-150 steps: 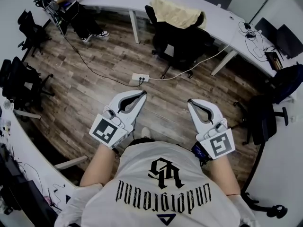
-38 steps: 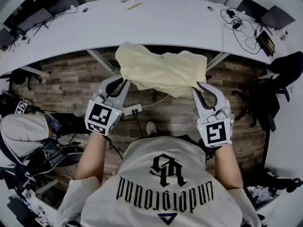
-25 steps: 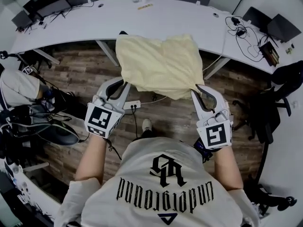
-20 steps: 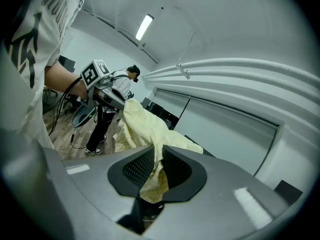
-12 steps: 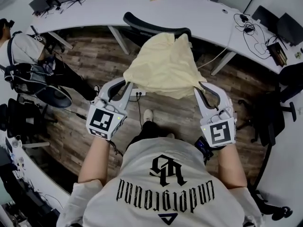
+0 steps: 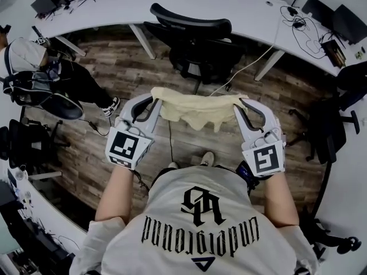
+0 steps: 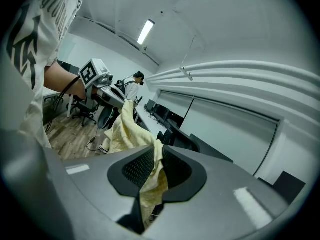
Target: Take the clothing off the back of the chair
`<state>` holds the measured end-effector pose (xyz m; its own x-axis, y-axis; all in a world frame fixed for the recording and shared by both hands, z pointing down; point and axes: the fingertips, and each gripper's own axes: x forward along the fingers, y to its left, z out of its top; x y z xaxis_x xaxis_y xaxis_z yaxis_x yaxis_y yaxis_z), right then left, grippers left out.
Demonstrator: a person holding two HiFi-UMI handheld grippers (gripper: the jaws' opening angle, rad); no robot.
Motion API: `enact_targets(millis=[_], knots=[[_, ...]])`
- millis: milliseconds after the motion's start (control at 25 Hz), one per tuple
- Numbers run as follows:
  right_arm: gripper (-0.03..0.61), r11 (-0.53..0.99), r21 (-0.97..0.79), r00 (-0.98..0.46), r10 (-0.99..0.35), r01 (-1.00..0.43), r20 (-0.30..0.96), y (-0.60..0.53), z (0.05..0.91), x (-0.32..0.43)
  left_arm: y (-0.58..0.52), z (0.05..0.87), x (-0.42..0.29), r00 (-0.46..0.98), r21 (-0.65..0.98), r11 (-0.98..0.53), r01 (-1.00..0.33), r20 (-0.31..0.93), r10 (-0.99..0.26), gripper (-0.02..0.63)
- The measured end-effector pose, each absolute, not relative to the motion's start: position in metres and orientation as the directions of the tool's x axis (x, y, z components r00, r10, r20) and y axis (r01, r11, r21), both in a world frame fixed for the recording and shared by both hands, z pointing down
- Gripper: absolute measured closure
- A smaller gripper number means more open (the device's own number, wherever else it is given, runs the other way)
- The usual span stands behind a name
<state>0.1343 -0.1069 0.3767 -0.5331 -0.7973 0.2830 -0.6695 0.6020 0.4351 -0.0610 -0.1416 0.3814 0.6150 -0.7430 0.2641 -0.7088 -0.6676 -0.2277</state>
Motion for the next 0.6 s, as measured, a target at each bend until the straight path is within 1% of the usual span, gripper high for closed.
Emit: enact_targets(millis=[200,600], knots=[[0.525,0.578,0.44,-0.503,-0.816,-0.688,0.285,-0.082,0.374,0.108,-0.12,0.381,-0.083,0.654,-0.215,-0.703,-0.678,0.26,-0.71,0.546],[0.525,0.536,0.43,-0.448,-0.844,-0.726,0.295,-0.025,0.374,0.033,-0.066,0.38,-0.152,0.726,-0.214,-0.771,-0.6,0.26,-0.637,0.546]])
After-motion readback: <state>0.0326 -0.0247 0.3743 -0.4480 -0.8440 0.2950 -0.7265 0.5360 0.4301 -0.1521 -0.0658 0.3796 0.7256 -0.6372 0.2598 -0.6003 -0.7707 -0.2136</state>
